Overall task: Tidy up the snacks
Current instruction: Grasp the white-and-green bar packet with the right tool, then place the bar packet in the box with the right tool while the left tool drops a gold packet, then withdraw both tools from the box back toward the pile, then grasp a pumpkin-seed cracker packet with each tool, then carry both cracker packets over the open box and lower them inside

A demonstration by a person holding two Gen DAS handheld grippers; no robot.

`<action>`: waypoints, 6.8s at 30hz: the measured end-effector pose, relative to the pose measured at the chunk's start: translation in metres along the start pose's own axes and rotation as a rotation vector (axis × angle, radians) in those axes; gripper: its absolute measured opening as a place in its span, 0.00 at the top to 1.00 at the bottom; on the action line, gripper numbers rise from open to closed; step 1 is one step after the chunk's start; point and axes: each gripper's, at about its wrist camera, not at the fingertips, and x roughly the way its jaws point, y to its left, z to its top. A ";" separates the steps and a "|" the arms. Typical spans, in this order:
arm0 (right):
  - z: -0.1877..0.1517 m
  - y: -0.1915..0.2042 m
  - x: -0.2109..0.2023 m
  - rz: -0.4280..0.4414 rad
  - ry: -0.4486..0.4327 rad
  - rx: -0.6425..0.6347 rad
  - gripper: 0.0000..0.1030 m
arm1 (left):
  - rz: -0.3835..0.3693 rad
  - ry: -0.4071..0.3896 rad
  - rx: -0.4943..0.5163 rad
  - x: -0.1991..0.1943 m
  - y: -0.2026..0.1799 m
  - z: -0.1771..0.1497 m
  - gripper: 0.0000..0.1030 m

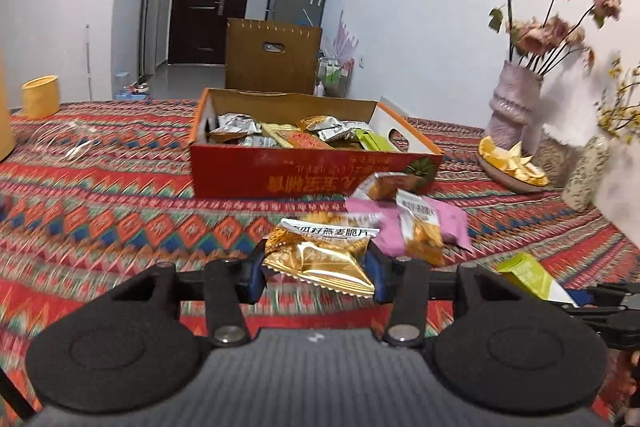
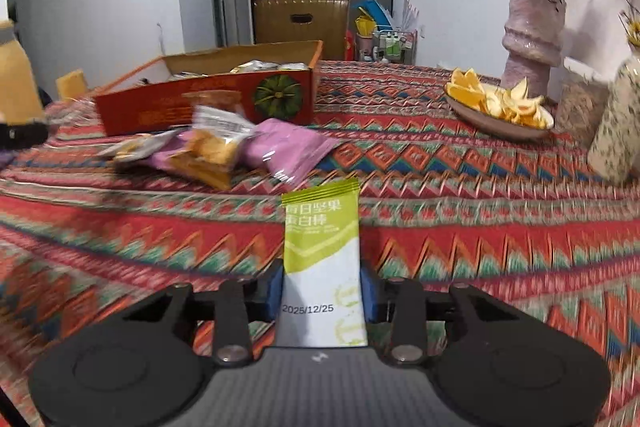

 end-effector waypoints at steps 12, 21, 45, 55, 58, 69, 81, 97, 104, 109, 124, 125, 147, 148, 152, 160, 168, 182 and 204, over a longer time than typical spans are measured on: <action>-0.010 0.045 -0.057 0.094 -0.109 -0.052 0.65 | 0.036 -0.048 -0.016 -0.067 0.000 -0.023 0.54; 0.007 0.043 -0.057 0.103 -0.138 -0.071 0.65 | 0.062 -0.079 -0.007 -0.061 0.008 -0.004 0.54; 0.243 0.049 0.242 0.101 0.021 -0.012 0.65 | 0.210 0.025 -0.077 0.222 0.055 0.141 0.53; 0.236 0.068 0.252 0.153 0.020 -0.048 0.45 | 0.133 0.089 0.024 0.239 0.039 0.116 0.28; 0.244 0.062 0.232 0.149 -0.018 -0.056 0.43 | 0.121 0.064 0.006 0.220 0.044 0.124 0.27; 0.239 0.044 0.120 0.152 -0.159 -0.098 0.30 | 0.149 -0.076 0.106 0.107 0.033 0.142 0.20; 0.160 0.045 -0.018 0.150 -0.315 -0.134 0.09 | 0.169 -0.261 0.221 -0.051 -0.007 0.060 0.01; 0.001 0.060 -0.108 0.119 -0.274 -0.176 0.02 | 0.161 -0.241 0.160 -0.132 -0.047 -0.057 0.00; -0.057 0.061 -0.101 0.122 -0.160 -0.127 0.02 | 0.178 -0.109 0.137 -0.125 -0.045 -0.097 0.00; -0.081 0.064 -0.095 0.109 -0.106 -0.125 0.02 | 0.171 -0.046 0.118 -0.114 -0.045 -0.111 0.00; -0.070 0.059 -0.074 0.107 -0.076 -0.104 0.02 | 0.164 0.018 0.083 -0.086 -0.034 -0.105 0.00; -0.068 0.059 -0.071 0.107 -0.070 -0.103 0.02 | 0.159 0.021 0.082 -0.082 -0.033 -0.103 0.00; 0.080 0.061 0.061 0.204 -0.086 -0.118 0.17 | -0.053 0.058 0.122 0.111 0.019 0.032 0.13; 0.085 0.061 0.071 0.213 -0.080 -0.095 0.19 | -0.059 0.052 0.135 0.120 0.020 0.034 0.15; 0.095 0.055 0.105 0.217 -0.067 0.000 0.25 | -0.164 0.074 0.108 0.147 0.035 0.033 0.15; 0.079 0.053 0.118 0.231 -0.097 0.002 0.49 | -0.227 0.127 0.068 0.170 0.046 0.025 0.19; 0.071 0.047 0.118 0.270 -0.080 0.070 0.60 | -0.224 0.114 0.123 0.164 0.033 0.020 0.57; 0.068 0.046 0.094 0.227 -0.141 0.066 0.60 | -0.084 -0.044 0.028 0.063 0.042 0.047 0.60; -0.023 0.032 -0.075 0.158 -0.171 0.057 0.60 | 0.074 -0.030 -0.031 -0.104 0.010 -0.047 0.60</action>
